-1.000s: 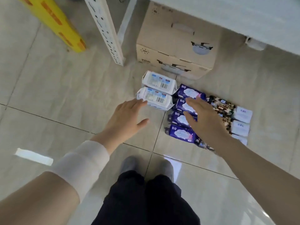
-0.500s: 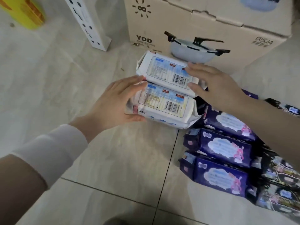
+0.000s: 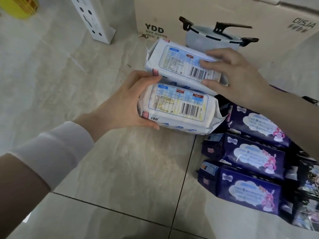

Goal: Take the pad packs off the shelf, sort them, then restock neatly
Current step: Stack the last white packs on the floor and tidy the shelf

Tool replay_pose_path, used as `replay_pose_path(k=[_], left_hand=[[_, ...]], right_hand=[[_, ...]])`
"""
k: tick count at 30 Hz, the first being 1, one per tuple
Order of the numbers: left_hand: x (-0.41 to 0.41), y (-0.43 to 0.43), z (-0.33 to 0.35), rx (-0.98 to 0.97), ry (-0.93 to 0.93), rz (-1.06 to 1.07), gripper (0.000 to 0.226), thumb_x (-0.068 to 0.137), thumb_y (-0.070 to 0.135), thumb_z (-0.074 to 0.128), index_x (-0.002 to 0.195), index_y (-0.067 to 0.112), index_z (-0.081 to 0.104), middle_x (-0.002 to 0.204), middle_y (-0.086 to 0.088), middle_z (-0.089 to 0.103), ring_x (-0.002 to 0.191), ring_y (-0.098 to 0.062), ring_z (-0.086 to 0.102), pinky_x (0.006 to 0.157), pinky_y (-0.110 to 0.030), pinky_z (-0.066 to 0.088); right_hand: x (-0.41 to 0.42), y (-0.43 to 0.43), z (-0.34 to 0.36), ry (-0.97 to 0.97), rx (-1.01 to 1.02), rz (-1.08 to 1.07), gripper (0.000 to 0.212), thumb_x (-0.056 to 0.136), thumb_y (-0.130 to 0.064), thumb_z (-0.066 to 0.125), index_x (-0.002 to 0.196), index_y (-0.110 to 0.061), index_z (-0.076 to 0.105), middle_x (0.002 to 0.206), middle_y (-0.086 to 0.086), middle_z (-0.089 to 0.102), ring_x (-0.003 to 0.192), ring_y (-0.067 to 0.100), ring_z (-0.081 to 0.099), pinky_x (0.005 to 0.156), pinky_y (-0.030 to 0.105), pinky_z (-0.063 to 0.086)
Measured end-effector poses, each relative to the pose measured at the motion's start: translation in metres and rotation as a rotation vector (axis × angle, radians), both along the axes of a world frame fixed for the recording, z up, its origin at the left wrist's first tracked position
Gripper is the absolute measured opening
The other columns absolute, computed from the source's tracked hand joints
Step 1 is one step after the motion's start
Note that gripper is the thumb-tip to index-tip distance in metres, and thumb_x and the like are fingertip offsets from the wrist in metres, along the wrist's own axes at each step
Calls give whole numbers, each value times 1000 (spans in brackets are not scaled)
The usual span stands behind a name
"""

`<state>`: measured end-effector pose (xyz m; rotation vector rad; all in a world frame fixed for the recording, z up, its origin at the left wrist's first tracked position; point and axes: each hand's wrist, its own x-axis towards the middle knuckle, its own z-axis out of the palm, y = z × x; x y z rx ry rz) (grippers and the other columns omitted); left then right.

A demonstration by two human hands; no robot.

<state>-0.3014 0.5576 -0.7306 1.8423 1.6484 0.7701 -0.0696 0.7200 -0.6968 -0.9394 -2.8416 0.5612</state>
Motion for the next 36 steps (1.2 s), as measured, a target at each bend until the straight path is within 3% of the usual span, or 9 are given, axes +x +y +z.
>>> replay_pose_path(k=[4, 8, 12, 17, 21, 24, 28, 32, 36], left_hand=[[1, 3, 4, -49, 35, 2, 103, 48, 64, 70, 131, 11, 41, 121, -7, 44, 110, -4, 40, 94, -1, 27], [-3, 3, 13, -85, 18, 3, 91, 47, 61, 72, 119, 11, 50, 112, 7, 42, 97, 13, 40, 86, 3, 28], [-7, -3, 20, -241, -28, 47, 84, 47, 38, 88, 120, 18, 51, 113, 9, 53, 98, 8, 49, 81, 4, 31], [-6, -6, 23, -335, -120, 101, 77, 52, 28, 86, 120, 27, 49, 103, 25, 54, 94, 17, 52, 78, 3, 36], [-5, -6, 25, -378, -170, 142, 71, 56, 25, 86, 115, 35, 47, 102, 28, 53, 92, 24, 49, 74, 4, 37], [-6, -6, 33, -419, -220, 178, 66, 55, 27, 85, 110, 38, 48, 102, 28, 55, 92, 20, 52, 75, 0, 42], [-8, -12, 61, -490, -314, 239, 69, 45, 45, 80, 108, 41, 51, 105, 24, 59, 96, 11, 58, 77, -7, 47], [-9, -26, 114, -557, -331, 243, 77, 42, 56, 85, 109, 43, 50, 107, 25, 59, 96, 12, 57, 77, -5, 45], [-7, -45, 183, -576, -297, 240, 77, 40, 63, 69, 111, 43, 49, 110, 23, 59, 98, 11, 56, 79, -3, 42]], right_hand=[[2, 1, -4, -7, -56, -29, 68, 80, -56, 40, 130, -11, 53, 141, 17, 41, 131, 31, 38, 107, 33, 29], [3, 2, -5, 2, -82, -43, 73, 77, -59, 41, 131, -12, 52, 143, 14, 39, 132, 28, 36, 108, 32, 28], [0, -1, -3, -9, -107, -62, 81, 71, -66, 58, 131, -13, 49, 146, 8, 35, 134, 23, 34, 107, 26, 24], [-4, -3, -4, 22, -90, -76, 74, 69, -42, 77, 128, -7, 51, 140, 16, 40, 131, 27, 37, 104, 22, 22], [-8, -1, -5, 65, -88, -74, 71, 68, -53, 64, 122, -8, 57, 127, 18, 50, 121, 28, 46, 100, 19, 26], [-15, 3, 7, 95, -120, -102, 59, 70, -41, 70, 120, -12, 60, 125, 17, 53, 119, 26, 49, 100, 17, 26], [-23, 1, 41, 102, -163, -162, 48, 75, -28, 76, 119, -15, 63, 129, 10, 55, 122, 19, 50, 102, 15, 25], [-28, -7, 102, 91, -235, -224, 45, 79, -30, 72, 121, -19, 62, 130, 6, 55, 123, 16, 48, 109, 20, 26], [-27, -19, 176, 68, -267, -242, 43, 81, -31, 69, 121, -19, 61, 130, 4, 55, 123, 15, 48, 110, 25, 27]])
